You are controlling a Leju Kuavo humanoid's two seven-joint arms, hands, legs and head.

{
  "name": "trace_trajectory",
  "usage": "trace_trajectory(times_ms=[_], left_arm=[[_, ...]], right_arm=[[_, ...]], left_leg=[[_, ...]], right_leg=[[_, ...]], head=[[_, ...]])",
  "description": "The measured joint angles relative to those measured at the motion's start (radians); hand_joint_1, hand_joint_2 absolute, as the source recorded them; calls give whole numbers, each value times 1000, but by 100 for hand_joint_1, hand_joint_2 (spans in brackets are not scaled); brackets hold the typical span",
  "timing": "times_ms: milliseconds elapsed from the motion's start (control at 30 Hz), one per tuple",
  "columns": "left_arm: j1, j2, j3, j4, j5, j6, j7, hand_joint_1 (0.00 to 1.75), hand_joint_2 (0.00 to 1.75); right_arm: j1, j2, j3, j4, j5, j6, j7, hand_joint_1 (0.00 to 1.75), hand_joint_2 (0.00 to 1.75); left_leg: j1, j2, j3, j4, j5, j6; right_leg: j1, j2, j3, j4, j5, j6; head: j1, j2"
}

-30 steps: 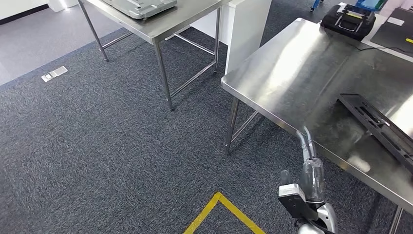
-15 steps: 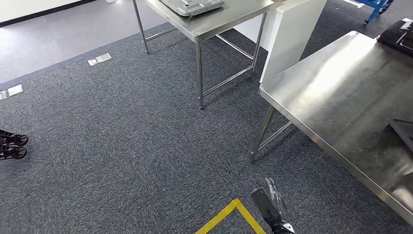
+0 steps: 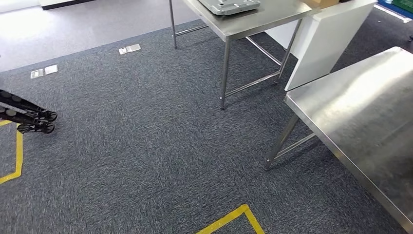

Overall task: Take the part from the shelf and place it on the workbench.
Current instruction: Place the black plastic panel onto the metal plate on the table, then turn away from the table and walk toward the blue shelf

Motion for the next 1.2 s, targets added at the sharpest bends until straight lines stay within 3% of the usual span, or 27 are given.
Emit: trace_trajectory(times_ms=[67,133,200,233,300,333,367,433,467,533,600,667,733,800,833,867,933,1000,1033,1100,1133,1200], left_arm=[[-1,-2,2,0,-1,-6,1,0,0],[1,-3,3,0,-7,-17,3,0,0],[1,-3,3,0,-17,-31,7,0,0],[0,-3,3,0,-22,-38,9,0,0],[2,-3,3,0,-32,-48,13,0,0],[3,-3,2,0,-36,-52,14,0,0],[5,-4,1,0,-40,-57,15,0,0],[10,-5,-1,0,-48,-68,13,0,0],[10,-5,-2,0,-52,-73,13,0,0],[13,-7,-6,0,-60,-82,12,0,0],[19,-7,-13,0,-69,-87,12,0,0],[24,-8,-20,0,-78,-84,7,0,0],[24,-9,-25,0,-84,-79,-1,0,0],[24,-12,-27,0,-88,-72,-9,0,0],[25,-13,-29,0,-91,-65,-12,0,0],[26,-13,-32,-1,-94,-55,-14,0,0],[25,-13,-41,-3,-102,-31,-19,0,0],[19,-15,-49,-6,-108,-8,-23,0,0],[16,-16,-51,-7,-111,11,-25,0,0],[13,-18,-55,-10,-119,57,-34,0,0],[13,-19,-58,-11,-122,75,-38,0,0],[11,-22,-65,-14,-123,82,-43,0,0]], right_arm=[[2,12,2,6,-9,52,19,0,0],[3,25,2,9,-16,113,29,0,0],[4,35,0,12,-24,140,34,0,0],[5,38,-1,14,-30,141,37,0,0],[7,39,-3,17,-40,141,43,0,0],[10,40,-5,19,-43,141,45,0,0],[13,40,-9,21,-47,143,46,0,0],[18,40,-20,24,-56,146,49,0,0],[20,40,-25,25,-60,148,49,0,0],[20,40,-36,27,-69,148,49,0,0],[20,41,-47,28,-78,148,46,0,0],[20,45,-57,28,-84,145,43,0,0],[23,48,-66,28,-89,142,42,0,0],[28,48,-73,29,-92,140,42,0,0],[28,48,-75,29,-93,139,42,0,0],[28,49,-77,30,-94,139,42,0,0],[27,50,-82,30,-95,138,44,0,0],[27,51,-88,31,-94,139,45,0,0],[27,51,-91,31,-93,139,46,0,0],[25,51,-95,32,-90,138,46,0,0],[24,51,-97,32,-89,138,45,0,0],[21,52,-100,32,-90,138,38,0,0]], left_leg=[[-8,-21,1,-3,-1,13],[-7,-42,4,-11,6,30],[-3,-63,4,-16,13,42],[-4,-73,2,-16,14,46],[-7,-103,-1,-16,16,49],[-9,-119,-1,-15,16,49],[-10,-137,0,-15,17,49],[-12,-165,1,-13,18,46],[-14,-178,0,-10,18,43],[-16,-199,-4,-8,18,34],[-14,-215,-9,-7,19,23],[-12,-171,-29,32,-9,14],[-10,-101,-83,149,-79,4],[-2,-73,-142,270,-128,-7],[4,-68,-152,288,-126,-13],[9,-63,-144,273,-109,-17],[17,-31,-74,146,-46,-22],[14,5,-11,33,-11,-17],[10,12,1,12,-10,-12],[2,-11,0,6,-10,4],[1,-21,1,3,-7,11],[3,-42,2,-4,1,28]], right_leg=[[4,-17,9,-3,-5,13],[-1,10,8,16,-21,19],[-7,69,-37,111,-75,11],[-6,86,-70,181,-108,5],[-4,99,-129,300,-147,4],[-3,102,-135,309,-141,9],[-3,106,-123,278,-119,16],[-3,143,-61,133,-56,26],[-4,166,-37,69,-29,24],[-2,190,-17,12,-7,14],[-5,167,-8,5,0,0],[-11,140,1,-3,7,-16],[-10,110,4,-5,8,-25],[-7,78,3,-5,6,-29],[-7,63,3,-5,4,-29],[-7,51,4,-4,3,-28],[-7,29,10,-3,-4,-20],[0,10,13,-1,-13,-7],[5,1,15,-2,-17,-1],[8,-17,24,-6,-20,11],[6,-12,26,-1,-25,16],[1,33,0,60,-61,15]], head=[[2,0],[2,0],[5,0],[6,0],[6,0],[6,0],[6,0],[6,0],[4,0],[2,0],[2,0],[-1,0],[-3,0],[-3,0],[-3,0],[-4,0],[-4,0],[-1,0],[1,0],[7,0],[7,0],[9,0]])
